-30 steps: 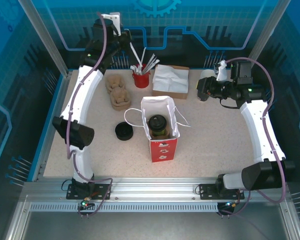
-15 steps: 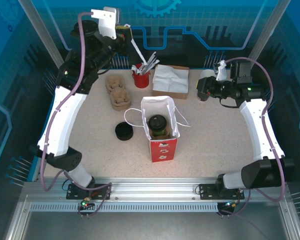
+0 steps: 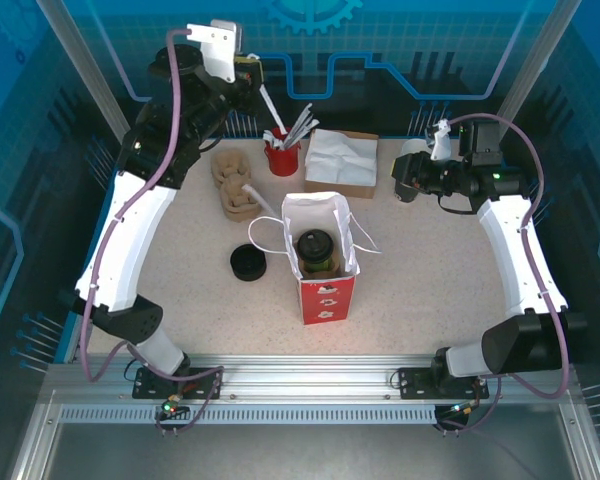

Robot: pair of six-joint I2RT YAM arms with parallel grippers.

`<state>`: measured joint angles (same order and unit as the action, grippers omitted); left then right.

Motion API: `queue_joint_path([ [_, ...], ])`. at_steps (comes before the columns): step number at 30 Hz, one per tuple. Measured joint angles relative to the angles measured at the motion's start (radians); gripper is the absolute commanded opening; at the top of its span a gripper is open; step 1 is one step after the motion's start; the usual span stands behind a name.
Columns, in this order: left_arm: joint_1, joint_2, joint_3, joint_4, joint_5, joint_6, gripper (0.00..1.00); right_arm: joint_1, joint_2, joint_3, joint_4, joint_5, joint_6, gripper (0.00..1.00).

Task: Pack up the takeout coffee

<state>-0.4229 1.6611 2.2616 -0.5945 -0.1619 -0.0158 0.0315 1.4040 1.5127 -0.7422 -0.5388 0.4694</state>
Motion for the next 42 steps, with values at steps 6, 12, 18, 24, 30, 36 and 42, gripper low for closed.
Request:
queue_joint_path([
  [6,0.0,0.018,0.005,-0.004,0.001,-0.001,0.12,0.0,0.001,0.0,0.003,-0.004,-0.007,0.31],
  [12,-0.021,0.014,0.007,-0.026,0.001,-0.004,0.12,0.0,0.011,0.0,0.009,-0.003,-0.007,0.31],
  [18,-0.102,-0.026,-0.011,-0.088,0.002,-0.003,0.12,0.0,0.049,0.0,0.019,0.003,-0.007,0.31],
  [24,-0.187,-0.127,-0.12,-0.131,0.013,-0.011,0.11,0.008,0.103,0.023,0.023,0.031,-0.008,0.31],
  [30,-0.229,-0.253,-0.322,-0.132,0.039,-0.061,0.11,0.042,0.168,0.086,0.034,0.077,-0.02,0.31],
  [36,-0.242,-0.348,-0.541,-0.11,0.083,-0.135,0.11,0.1,0.237,0.132,0.068,0.124,-0.026,0.31],
  [42,-0.246,-0.397,-0.71,-0.053,0.146,-0.205,0.11,0.142,0.317,0.18,0.087,0.176,-0.026,0.31],
])
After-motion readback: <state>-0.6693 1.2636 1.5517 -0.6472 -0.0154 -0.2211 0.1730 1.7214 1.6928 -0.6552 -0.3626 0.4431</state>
